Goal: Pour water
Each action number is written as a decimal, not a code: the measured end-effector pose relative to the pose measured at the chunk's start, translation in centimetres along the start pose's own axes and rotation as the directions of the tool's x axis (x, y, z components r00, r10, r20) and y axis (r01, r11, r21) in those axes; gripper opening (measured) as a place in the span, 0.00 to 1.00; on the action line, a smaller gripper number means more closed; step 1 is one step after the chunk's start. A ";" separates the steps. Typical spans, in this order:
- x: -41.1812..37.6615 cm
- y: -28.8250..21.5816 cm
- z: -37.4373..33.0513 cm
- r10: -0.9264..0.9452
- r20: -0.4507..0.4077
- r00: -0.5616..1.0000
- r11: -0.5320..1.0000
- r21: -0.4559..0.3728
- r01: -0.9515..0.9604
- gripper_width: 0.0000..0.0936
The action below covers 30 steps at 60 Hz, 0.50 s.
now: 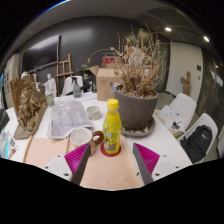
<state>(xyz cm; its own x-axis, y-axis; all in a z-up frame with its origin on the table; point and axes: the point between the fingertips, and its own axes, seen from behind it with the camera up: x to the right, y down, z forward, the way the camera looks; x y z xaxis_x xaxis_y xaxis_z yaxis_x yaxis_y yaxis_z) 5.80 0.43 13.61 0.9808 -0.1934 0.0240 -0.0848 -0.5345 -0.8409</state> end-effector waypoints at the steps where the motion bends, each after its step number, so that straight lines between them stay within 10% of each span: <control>1: -0.3 0.1 -1.0 -0.010 0.006 1.000 1.000 -0.006 0.010 0.92; 30: -5.4 3.7 -19.5 -0.094 0.078 0.992 0.992 -0.078 0.100 0.92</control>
<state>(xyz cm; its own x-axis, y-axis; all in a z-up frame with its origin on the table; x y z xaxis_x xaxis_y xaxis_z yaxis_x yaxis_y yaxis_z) -3.23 -16.59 20.92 0.9952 -0.0773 0.0604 0.0003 -0.6139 -0.7893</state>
